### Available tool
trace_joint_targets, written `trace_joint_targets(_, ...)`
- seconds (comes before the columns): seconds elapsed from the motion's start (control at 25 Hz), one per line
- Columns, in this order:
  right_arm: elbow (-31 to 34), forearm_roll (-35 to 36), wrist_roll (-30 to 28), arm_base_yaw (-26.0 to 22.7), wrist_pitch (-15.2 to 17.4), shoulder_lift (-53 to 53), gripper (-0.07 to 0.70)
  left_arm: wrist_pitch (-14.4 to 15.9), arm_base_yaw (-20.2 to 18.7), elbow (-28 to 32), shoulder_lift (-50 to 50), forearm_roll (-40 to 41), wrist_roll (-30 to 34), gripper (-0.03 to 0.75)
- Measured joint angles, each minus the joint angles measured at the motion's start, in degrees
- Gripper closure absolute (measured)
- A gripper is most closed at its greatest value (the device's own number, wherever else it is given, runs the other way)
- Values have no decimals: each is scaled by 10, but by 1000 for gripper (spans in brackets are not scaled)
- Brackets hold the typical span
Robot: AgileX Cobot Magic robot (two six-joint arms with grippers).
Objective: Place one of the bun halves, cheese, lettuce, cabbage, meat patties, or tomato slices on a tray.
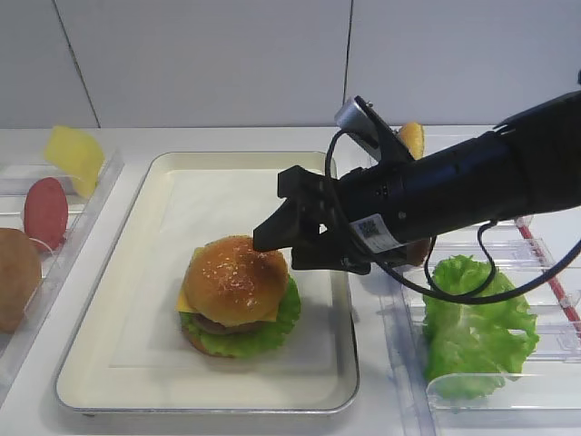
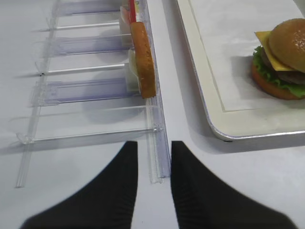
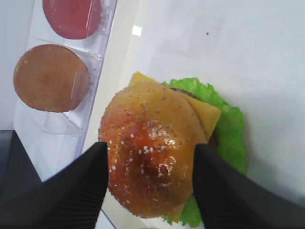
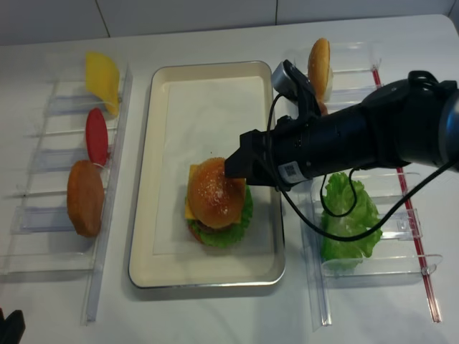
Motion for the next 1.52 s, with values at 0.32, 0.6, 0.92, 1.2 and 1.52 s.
trace_joint_targets(0.32,0,-46,33,0,-18,-34,195,0,0,0,0,0,0,537)
trace_joint_targets(0.6,-50,-272,226,0,6,-82,195,0,0,0,0,0,0,537)
trace_joint_targets(0.92,-151,-577,479,0,158,-134,193,0,0,0,0,0,0,537)
trace_joint_targets(1.2,-188,-735,595,0,280,-172,193,0,0,0,0,0,0,537)
trace_joint_targets(1.52,-188,-798,644,0,303,-222,193,0,0,0,0,0,0,537)
